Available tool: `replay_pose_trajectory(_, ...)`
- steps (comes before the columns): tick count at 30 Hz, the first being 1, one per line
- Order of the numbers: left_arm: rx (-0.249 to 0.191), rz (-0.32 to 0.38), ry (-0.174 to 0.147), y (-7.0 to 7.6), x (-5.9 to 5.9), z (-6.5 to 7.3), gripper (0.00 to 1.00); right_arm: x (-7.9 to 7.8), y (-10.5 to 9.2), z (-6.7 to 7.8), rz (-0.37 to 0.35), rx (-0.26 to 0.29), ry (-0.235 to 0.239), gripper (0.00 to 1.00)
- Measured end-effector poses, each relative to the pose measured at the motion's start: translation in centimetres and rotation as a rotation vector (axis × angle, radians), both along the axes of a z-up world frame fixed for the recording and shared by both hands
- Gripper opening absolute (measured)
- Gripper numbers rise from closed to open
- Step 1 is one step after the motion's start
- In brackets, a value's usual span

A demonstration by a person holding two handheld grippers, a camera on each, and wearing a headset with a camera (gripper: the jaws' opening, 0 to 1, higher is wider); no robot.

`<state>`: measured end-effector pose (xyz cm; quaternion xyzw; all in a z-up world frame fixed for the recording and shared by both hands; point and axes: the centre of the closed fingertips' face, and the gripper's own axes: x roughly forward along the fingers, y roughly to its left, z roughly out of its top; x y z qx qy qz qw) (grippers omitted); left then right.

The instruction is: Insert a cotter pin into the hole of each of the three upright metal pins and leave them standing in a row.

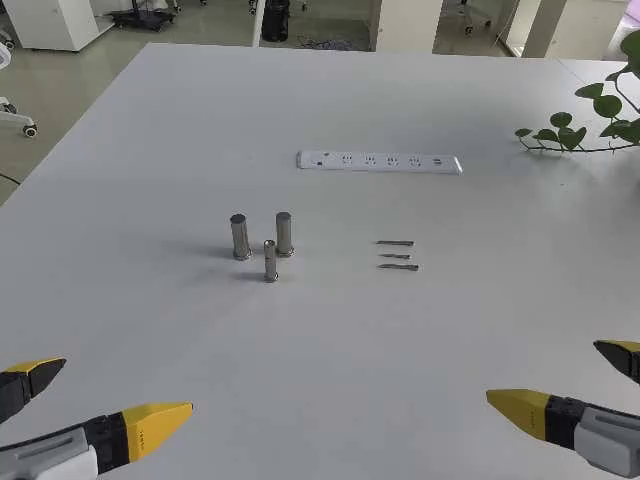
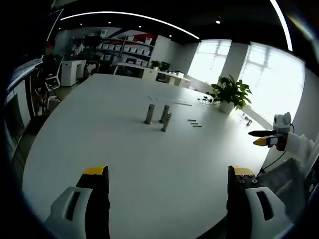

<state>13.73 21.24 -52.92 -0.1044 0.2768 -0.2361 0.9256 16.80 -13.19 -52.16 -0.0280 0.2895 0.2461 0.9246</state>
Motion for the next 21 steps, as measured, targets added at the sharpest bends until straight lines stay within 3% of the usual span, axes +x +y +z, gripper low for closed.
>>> replay_pose_trajectory(4,-0.011,-0.003,0.007,-0.29,-0.01,0.1,0.99,-0.07,-0.04,0.05,0.004,0.001,-0.002,0.85)
replay_pose_trajectory(21,0.015,-0.026,0.011,-0.75,0.0,0.27,0.99,0.08,-0.19,0.17,0.012,-0.005,0.004,0.85)
